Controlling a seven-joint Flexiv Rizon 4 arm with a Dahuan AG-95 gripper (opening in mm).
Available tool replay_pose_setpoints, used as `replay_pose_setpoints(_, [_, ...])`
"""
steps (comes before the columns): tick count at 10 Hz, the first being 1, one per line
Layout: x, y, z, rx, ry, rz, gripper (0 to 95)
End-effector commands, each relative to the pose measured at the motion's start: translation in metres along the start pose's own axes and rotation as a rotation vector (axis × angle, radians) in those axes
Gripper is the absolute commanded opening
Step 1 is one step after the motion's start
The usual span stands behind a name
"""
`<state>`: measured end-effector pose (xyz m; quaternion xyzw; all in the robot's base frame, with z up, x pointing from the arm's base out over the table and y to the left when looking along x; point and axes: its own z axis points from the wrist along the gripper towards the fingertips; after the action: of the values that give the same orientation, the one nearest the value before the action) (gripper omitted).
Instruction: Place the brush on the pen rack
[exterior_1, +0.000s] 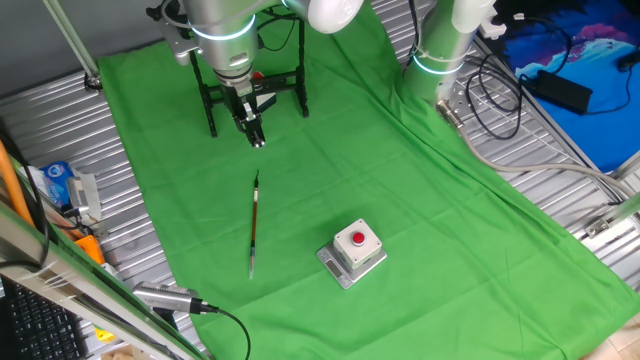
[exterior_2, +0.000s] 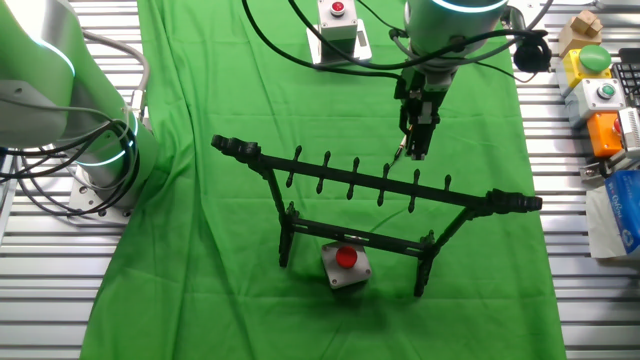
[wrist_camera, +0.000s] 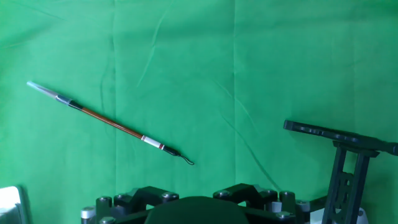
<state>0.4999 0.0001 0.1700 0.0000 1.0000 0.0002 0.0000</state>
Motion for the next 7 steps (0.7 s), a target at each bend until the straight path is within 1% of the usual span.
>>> replay_pose_setpoints(1, [-0.0001, -0.0001, 0.0000, -0.017, -0.011, -0.125, 0.0])
replay_pose_setpoints(2, [-0.0001, -0.0001, 0.0000, -0.008, -0.008, -0.125, 0.0])
replay_pose_setpoints(7, [-0.0001, -0.0001, 0.0000, -0.008, -0.008, -0.125, 0.0])
